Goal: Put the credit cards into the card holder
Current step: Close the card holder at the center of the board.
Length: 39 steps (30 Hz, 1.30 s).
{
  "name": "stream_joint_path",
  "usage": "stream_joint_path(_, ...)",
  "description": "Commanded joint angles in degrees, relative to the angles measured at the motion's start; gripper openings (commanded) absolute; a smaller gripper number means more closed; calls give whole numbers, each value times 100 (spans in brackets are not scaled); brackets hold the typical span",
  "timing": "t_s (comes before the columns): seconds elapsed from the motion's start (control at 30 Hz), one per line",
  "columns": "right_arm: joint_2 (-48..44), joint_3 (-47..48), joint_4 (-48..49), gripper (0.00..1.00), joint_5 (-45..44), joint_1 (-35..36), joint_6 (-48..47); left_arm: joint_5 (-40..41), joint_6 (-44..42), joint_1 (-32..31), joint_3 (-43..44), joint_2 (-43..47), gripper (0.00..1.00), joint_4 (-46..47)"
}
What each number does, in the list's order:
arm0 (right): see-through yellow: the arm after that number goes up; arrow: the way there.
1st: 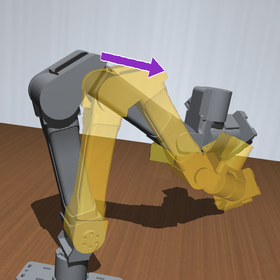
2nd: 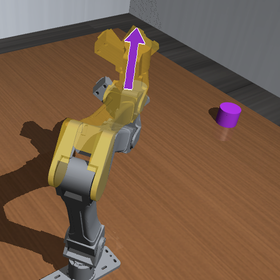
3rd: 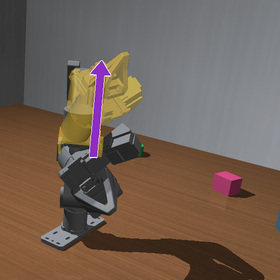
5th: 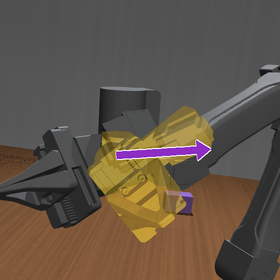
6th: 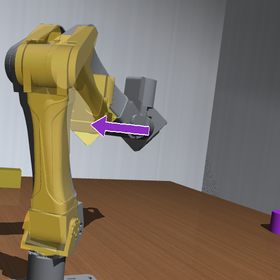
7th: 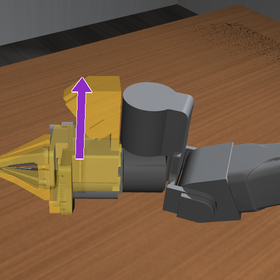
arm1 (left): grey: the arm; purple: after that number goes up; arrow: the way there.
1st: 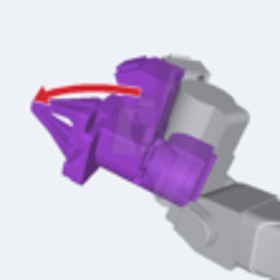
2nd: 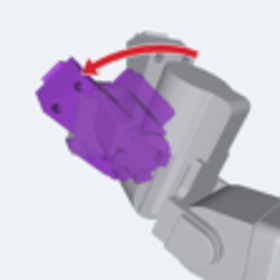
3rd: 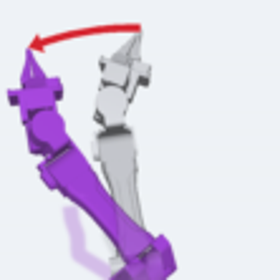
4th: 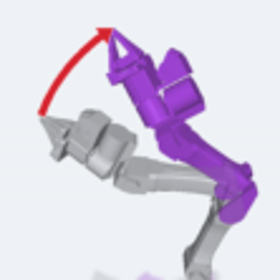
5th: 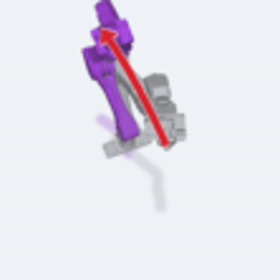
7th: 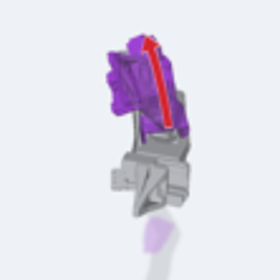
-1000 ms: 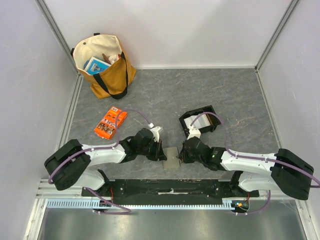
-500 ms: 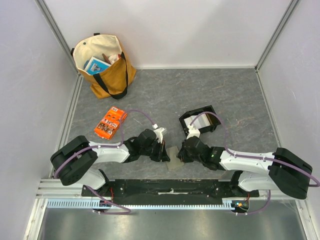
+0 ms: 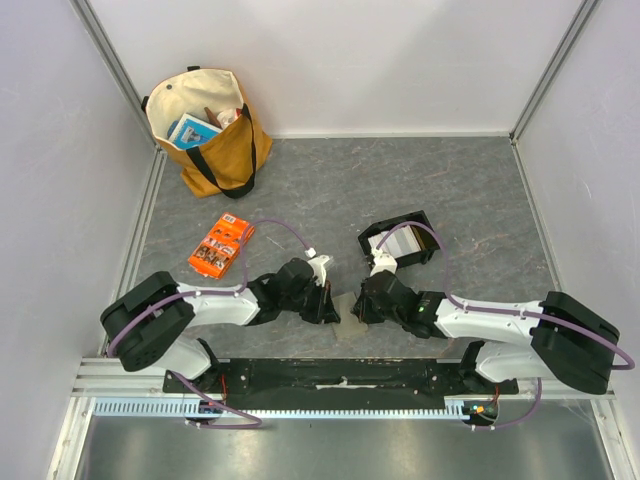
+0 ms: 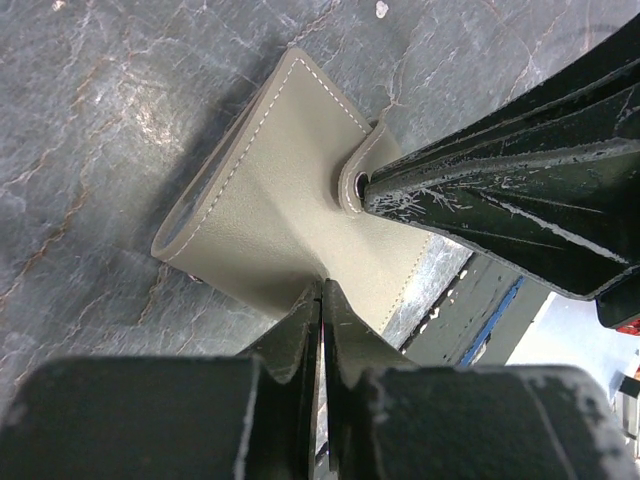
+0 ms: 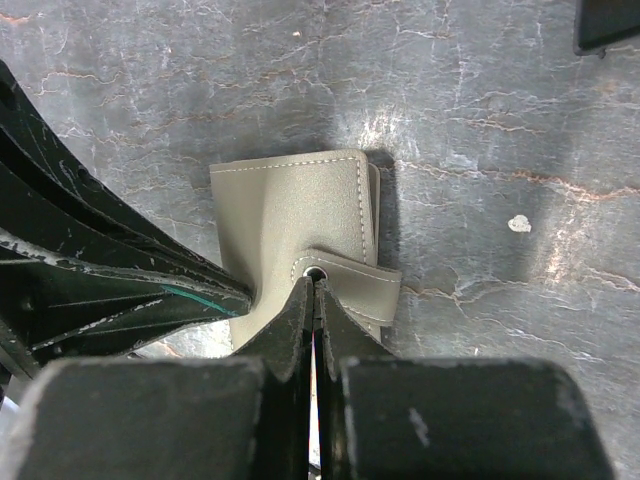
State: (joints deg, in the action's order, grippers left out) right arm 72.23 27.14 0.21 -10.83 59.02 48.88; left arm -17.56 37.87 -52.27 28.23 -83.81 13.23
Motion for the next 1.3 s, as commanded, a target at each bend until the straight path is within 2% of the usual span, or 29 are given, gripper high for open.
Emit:
stream_joint_path(0.0, 20, 134, -161, 1, 11, -14, -63, 508, -148, -82, 51, 127, 11, -409)
stream_joint_path(0.3, 81, 108, -267, 0, 169, -23, -54, 684, -139, -90, 218, -39, 11, -576)
stream_joint_path(0.53, -288, 178, -381, 2, 117, -23, -186, 780, -95, -73, 280, -13, 11, -576)
stream_joint_path(0.87, -121, 169, -320, 1, 125, -23, -151, 807, -34, -82, 350, -311, 8, -339)
stream_joint_path(1.0, -498, 239, -433, 1, -41, -23, -221, 798, -51, -73, 289, -461, 5, -330)
stream_joint_path(1.27, -1509, 301, -1258, 2, -1025, -93, -187, 833, -139, -81, 192, -434, 5, -453)
